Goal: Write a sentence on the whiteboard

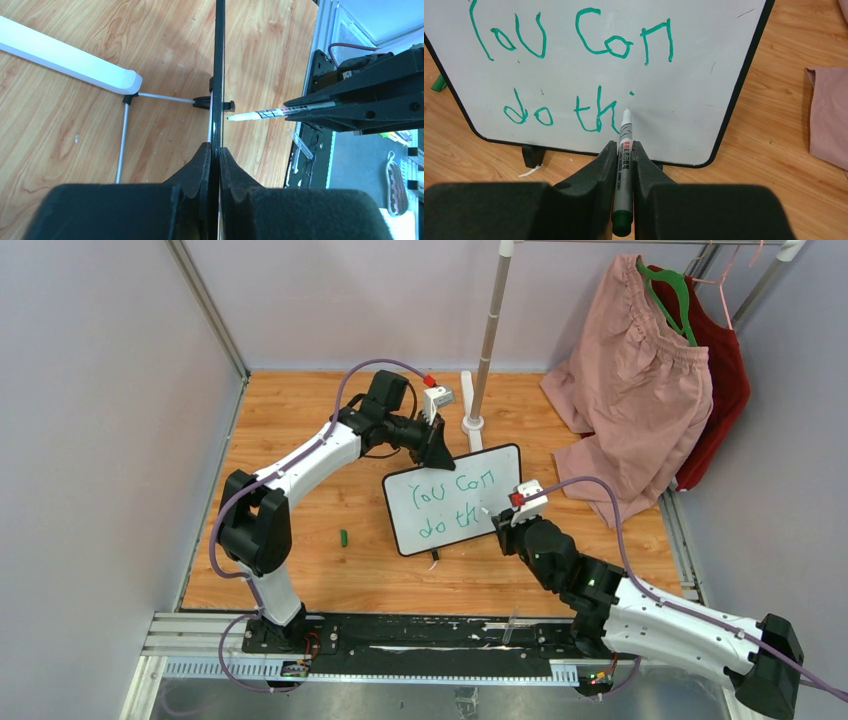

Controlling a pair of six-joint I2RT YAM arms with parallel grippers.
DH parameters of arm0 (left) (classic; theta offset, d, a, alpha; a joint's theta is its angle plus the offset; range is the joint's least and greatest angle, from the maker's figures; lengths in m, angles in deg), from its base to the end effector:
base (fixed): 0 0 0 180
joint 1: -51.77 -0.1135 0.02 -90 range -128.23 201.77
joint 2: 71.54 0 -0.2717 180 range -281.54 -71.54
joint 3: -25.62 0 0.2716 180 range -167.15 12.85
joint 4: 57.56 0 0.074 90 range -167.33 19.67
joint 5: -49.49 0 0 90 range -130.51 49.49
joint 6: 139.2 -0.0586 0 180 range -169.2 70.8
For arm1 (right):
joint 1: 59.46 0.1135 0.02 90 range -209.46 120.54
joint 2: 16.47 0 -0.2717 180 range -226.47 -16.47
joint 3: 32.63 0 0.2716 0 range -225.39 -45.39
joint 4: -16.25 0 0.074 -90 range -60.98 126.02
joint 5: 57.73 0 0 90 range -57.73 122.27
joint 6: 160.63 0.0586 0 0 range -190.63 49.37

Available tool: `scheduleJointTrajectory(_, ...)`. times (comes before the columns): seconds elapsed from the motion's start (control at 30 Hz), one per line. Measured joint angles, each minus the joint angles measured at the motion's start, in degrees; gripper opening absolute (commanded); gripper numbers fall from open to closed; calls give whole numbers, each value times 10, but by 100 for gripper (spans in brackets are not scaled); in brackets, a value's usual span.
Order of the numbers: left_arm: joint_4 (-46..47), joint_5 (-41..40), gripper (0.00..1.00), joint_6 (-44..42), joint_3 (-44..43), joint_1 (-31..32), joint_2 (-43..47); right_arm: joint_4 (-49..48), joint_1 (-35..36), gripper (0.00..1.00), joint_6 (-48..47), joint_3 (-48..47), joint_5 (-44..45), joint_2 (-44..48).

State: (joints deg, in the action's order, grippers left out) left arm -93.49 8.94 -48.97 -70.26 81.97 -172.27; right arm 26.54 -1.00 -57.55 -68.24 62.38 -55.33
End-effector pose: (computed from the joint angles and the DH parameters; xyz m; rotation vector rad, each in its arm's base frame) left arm 0.3459 -0.2528 0.2843 1.0314 2.0334 -1.2595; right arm 0.1301 0.1558 0.2394 -0.3340 1.7632 0.4253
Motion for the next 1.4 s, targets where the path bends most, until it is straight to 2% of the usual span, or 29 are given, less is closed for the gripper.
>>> scheduleJointTrajectory(0.83, 0, 0, 0, 2, 0, 0, 0, -35, -3, 0, -3, 0, 15, -24)
scheduleJointTrajectory(1.4, 1, -4, 0, 4, 0, 0, 0, 2, -4, 0, 32, 16, 9, -15)
